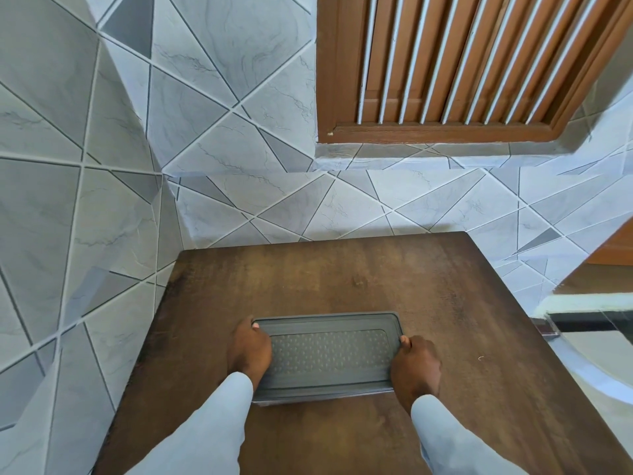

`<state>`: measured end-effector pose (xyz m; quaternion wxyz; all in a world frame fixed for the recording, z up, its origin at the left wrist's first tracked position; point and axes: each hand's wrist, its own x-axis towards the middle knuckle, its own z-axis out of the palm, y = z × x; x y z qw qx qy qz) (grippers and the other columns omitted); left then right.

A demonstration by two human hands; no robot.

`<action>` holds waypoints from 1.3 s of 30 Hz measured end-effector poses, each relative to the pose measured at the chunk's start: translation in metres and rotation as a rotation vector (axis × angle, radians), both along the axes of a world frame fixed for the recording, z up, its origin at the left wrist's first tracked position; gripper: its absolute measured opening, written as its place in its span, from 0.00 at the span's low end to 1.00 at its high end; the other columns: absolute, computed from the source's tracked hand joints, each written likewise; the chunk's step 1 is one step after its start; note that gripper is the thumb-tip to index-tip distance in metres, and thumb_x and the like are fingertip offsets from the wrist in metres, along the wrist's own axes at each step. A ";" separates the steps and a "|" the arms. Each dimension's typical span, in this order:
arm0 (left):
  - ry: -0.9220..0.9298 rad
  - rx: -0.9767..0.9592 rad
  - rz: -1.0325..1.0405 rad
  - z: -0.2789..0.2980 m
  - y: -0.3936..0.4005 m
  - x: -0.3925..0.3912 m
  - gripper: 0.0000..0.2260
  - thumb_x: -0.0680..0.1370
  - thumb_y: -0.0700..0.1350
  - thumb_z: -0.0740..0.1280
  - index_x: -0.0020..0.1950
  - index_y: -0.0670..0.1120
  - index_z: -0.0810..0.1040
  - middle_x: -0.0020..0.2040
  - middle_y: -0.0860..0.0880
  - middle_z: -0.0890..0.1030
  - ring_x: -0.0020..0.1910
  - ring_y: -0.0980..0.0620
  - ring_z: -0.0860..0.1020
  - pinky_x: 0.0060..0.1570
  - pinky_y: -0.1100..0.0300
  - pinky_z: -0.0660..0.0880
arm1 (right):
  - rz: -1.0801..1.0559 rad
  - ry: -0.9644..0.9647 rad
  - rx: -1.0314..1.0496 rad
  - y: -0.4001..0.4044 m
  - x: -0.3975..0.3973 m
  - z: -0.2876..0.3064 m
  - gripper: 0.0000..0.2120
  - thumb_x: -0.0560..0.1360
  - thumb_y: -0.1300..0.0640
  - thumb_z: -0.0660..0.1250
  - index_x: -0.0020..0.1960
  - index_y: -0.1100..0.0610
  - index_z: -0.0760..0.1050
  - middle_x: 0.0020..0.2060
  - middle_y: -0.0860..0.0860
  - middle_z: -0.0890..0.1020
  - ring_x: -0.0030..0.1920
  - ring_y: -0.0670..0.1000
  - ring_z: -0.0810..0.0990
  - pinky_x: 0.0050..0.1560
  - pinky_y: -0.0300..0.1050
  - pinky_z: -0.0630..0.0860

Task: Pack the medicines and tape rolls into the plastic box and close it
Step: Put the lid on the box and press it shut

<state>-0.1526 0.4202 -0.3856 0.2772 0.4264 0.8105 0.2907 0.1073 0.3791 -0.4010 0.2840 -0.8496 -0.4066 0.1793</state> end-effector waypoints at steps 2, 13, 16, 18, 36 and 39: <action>-0.037 -0.005 0.012 0.002 0.001 0.003 0.17 0.82 0.41 0.56 0.70 0.41 0.72 0.69 0.40 0.73 0.67 0.37 0.71 0.67 0.46 0.68 | -0.008 0.040 0.012 -0.001 0.002 0.003 0.14 0.81 0.55 0.56 0.49 0.63 0.74 0.50 0.61 0.77 0.49 0.64 0.76 0.49 0.53 0.72; 0.006 0.047 0.075 0.006 -0.005 0.010 0.16 0.82 0.41 0.56 0.67 0.38 0.74 0.65 0.37 0.76 0.63 0.34 0.74 0.63 0.46 0.70 | -0.044 0.165 0.084 -0.001 0.007 0.006 0.13 0.81 0.54 0.56 0.49 0.62 0.74 0.47 0.61 0.79 0.46 0.61 0.76 0.49 0.54 0.75; 0.021 0.046 0.095 0.009 -0.006 0.011 0.16 0.83 0.42 0.56 0.64 0.36 0.75 0.61 0.37 0.78 0.60 0.36 0.75 0.60 0.48 0.71 | -0.049 0.211 0.046 -0.001 0.010 0.010 0.13 0.81 0.54 0.56 0.49 0.62 0.75 0.44 0.59 0.79 0.45 0.59 0.76 0.47 0.50 0.73; 0.053 0.036 0.089 0.010 -0.008 0.011 0.16 0.83 0.43 0.56 0.61 0.36 0.77 0.57 0.37 0.80 0.55 0.38 0.77 0.54 0.51 0.73 | -0.055 0.239 0.020 -0.003 0.010 0.012 0.12 0.81 0.54 0.56 0.51 0.60 0.74 0.44 0.58 0.78 0.44 0.59 0.75 0.46 0.49 0.71; 0.288 -0.107 -0.109 -0.012 -0.023 0.016 0.19 0.82 0.54 0.51 0.66 0.44 0.68 0.62 0.41 0.76 0.57 0.38 0.77 0.55 0.47 0.74 | 0.010 0.031 -0.186 0.006 0.013 -0.001 0.23 0.81 0.43 0.50 0.56 0.62 0.70 0.55 0.64 0.79 0.54 0.66 0.77 0.51 0.54 0.72; 0.307 -0.121 -0.116 -0.006 -0.024 0.017 0.20 0.82 0.55 0.51 0.66 0.45 0.68 0.62 0.41 0.77 0.57 0.39 0.77 0.54 0.49 0.74 | 0.015 0.038 -0.187 0.007 0.014 -0.002 0.22 0.81 0.43 0.51 0.56 0.62 0.70 0.55 0.64 0.79 0.54 0.66 0.77 0.52 0.55 0.72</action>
